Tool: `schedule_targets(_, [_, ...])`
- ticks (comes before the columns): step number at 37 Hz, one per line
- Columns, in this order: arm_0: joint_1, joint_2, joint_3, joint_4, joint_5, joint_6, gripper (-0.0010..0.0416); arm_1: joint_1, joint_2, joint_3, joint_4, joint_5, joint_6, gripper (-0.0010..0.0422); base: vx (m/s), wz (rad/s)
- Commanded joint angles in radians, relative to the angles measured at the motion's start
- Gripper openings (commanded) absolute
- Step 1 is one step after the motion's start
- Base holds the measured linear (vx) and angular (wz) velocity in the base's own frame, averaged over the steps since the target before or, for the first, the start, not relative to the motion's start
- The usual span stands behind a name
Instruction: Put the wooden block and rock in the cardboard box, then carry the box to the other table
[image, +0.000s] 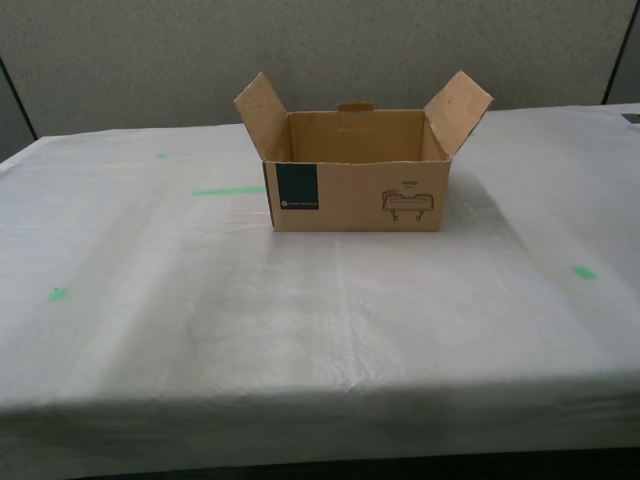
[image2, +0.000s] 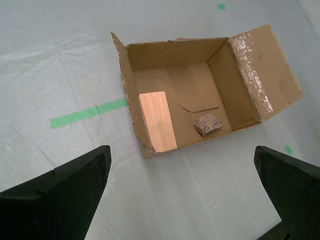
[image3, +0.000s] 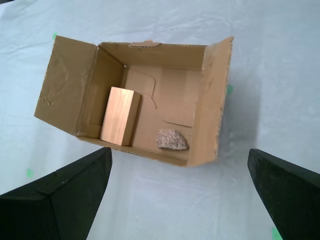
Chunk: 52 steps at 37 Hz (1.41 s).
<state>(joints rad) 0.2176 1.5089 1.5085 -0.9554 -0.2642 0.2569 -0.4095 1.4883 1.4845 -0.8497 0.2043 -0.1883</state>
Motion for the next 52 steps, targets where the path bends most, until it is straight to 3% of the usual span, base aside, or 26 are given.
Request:
schedule_targets(1, [0.000,-0.064,-0.054,0.004,0.033,-0.007,0.0381,-0.013,-0.053,-0.041,0.000,-0.077,0.006,0.0391,0.000,0.000])
schedule_targets(4, [0.000,-0.117,-0.100,0.005,0.034,-0.008,0.0385,-0.016,-0.108,-0.098,0.016,-0.118,0.006,0.0391,0.000,0.000])
schedule_targets(15, [0.002,-0.269,-0.260,0.040,0.035,-0.044,0.0387,-0.018,-0.312,-0.338,0.156,-0.118,-0.014,0.0391,0.000,0.000])
schedule_targets(20, [0.002,-0.325,-0.346,0.110,0.034,-0.044,0.0387,-0.018,-0.391,-0.447,0.256,-0.118,-0.050,0.0391,0.000,0.000])
schedule_targets(27, [0.004,-0.368,-0.435,0.165,0.034,-0.049,0.0387,-0.018,-0.458,-0.553,0.333,-0.118,-0.051,0.0391,0.000,0.000])
schedule_targets(39, [0.005,-0.394,-0.524,0.214,0.034,-0.056,0.0387,-0.018,-0.473,-0.605,0.369,-0.119,-0.034,0.0391,0.000,0.000])
schedule_targets(52, [0.005,-0.394,-0.527,0.215,0.034,-0.056,0.0387,-0.017,-0.473,-0.605,0.373,-0.118,-0.032,0.0391,0.000,0.000])
